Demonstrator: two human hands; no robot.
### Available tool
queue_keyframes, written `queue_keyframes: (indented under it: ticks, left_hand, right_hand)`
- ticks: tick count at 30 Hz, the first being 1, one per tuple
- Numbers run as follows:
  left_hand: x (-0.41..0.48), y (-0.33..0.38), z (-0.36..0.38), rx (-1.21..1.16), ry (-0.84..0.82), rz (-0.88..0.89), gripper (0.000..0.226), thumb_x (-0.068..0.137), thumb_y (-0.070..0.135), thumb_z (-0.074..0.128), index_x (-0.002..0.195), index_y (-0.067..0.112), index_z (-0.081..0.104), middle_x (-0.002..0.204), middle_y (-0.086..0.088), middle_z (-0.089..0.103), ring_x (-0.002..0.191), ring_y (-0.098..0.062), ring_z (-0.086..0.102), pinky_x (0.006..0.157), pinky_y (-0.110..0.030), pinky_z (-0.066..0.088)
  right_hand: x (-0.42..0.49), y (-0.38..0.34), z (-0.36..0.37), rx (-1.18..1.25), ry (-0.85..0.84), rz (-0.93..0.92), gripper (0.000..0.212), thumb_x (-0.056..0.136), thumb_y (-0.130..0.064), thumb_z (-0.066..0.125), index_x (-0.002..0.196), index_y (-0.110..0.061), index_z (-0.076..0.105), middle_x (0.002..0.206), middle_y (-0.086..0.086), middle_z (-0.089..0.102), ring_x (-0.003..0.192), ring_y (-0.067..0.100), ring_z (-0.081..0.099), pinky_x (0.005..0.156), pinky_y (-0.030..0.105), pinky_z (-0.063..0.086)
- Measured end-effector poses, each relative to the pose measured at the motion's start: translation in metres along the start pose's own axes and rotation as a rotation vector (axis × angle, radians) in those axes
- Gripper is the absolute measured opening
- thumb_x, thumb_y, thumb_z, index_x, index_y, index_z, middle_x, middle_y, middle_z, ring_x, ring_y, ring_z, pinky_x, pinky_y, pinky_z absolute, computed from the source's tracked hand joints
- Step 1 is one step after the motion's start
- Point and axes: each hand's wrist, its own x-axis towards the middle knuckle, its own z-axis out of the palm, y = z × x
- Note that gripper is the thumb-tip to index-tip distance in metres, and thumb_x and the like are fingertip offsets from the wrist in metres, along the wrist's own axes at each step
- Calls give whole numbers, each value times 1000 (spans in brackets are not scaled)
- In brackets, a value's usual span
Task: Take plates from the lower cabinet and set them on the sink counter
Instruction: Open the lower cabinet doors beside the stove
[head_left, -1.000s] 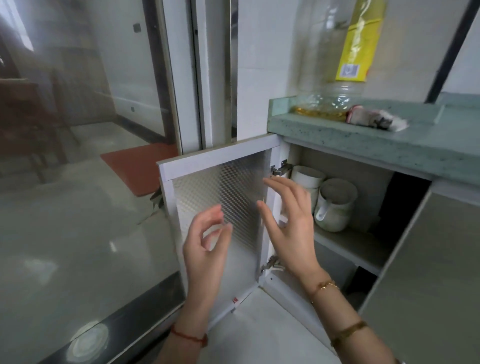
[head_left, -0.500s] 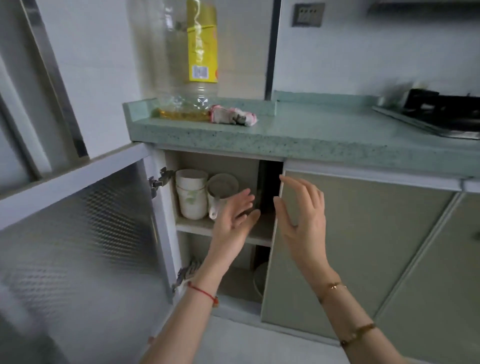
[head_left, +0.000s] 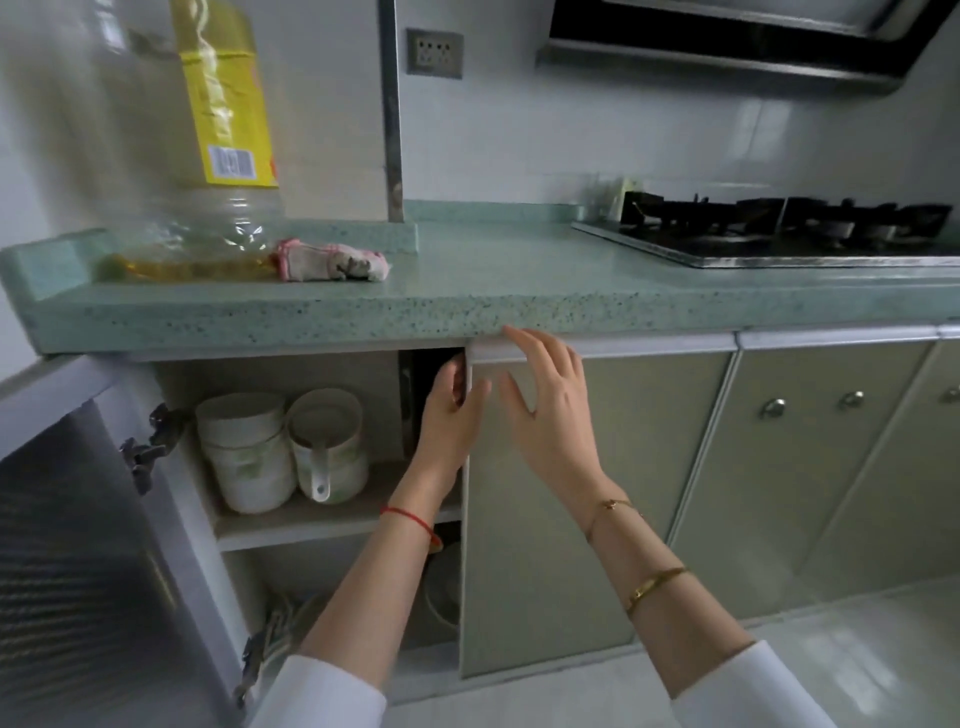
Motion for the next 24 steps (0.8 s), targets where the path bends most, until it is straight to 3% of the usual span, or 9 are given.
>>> queue_keyframes:
  ticks: [2, 3, 5, 8, 14, 20, 24]
  left_hand:
    - [-4, -3, -4, -34, -31, 27, 49, 101, 19, 51, 148, 14, 39, 143, -1, 52, 126, -9, 53, 103, -23, 46]
    - [-7, -2, -7, -39, -44, 38, 46, 101, 19, 50, 146, 15, 42, 137, 4, 55, 117, 2, 55, 92, -11, 46]
    - [-15, 0, -11, -47, -49, 66, 37, 102, 20, 48, 139, 18, 50, 123, 12, 61, 101, 13, 58, 78, -1, 44]
    - [-38, 5, -14, -74, -72, 139, 29, 101, 14, 50, 130, 15, 56, 113, 11, 65, 95, 16, 61, 79, -5, 45]
    - [-78, 9, -10, -160, -207, 244, 21, 96, 6, 58, 116, 7, 63, 108, 0, 70, 101, -6, 67, 84, -18, 51]
    - [-111, 18, 16, -261, -351, 200, 31, 84, 2, 72, 114, 10, 69, 103, -2, 76, 98, -18, 72, 87, -27, 58]
    - [-134, 26, 45, -370, -436, 181, 42, 74, 16, 77, 115, 11, 71, 100, -6, 77, 97, -23, 73, 89, -31, 58]
  right_hand:
    - [1, -5, 1, -22, -5, 25, 44, 94, -19, 56, 138, -20, 50, 136, -1, 52, 128, 18, 40, 111, 36, 35]
    - [-1, -7, 1, -29, -5, 34, 44, 94, -19, 56, 137, -20, 51, 136, -1, 52, 128, 19, 41, 110, 37, 35]
    - [-5, -13, 1, -35, 2, 37, 43, 94, -20, 57, 136, -20, 53, 134, -1, 53, 126, 20, 42, 109, 39, 36]
    - [-14, -21, -4, -59, 64, 36, 38, 93, -27, 59, 131, -21, 57, 129, -3, 55, 121, 19, 44, 104, 37, 40]
    - [-38, -30, -29, -108, 230, 21, 25, 86, -39, 68, 104, -24, 62, 110, -10, 54, 106, 11, 45, 92, 20, 40]
    - [-65, -35, -82, -173, 331, 22, 23, 81, -34, 74, 89, -18, 59, 95, -5, 55, 92, 17, 50, 80, 16, 39]
    - [-88, -33, -126, -192, 332, 27, 19, 82, -31, 74, 89, -17, 63, 93, -6, 60, 92, 15, 55, 79, 19, 43]
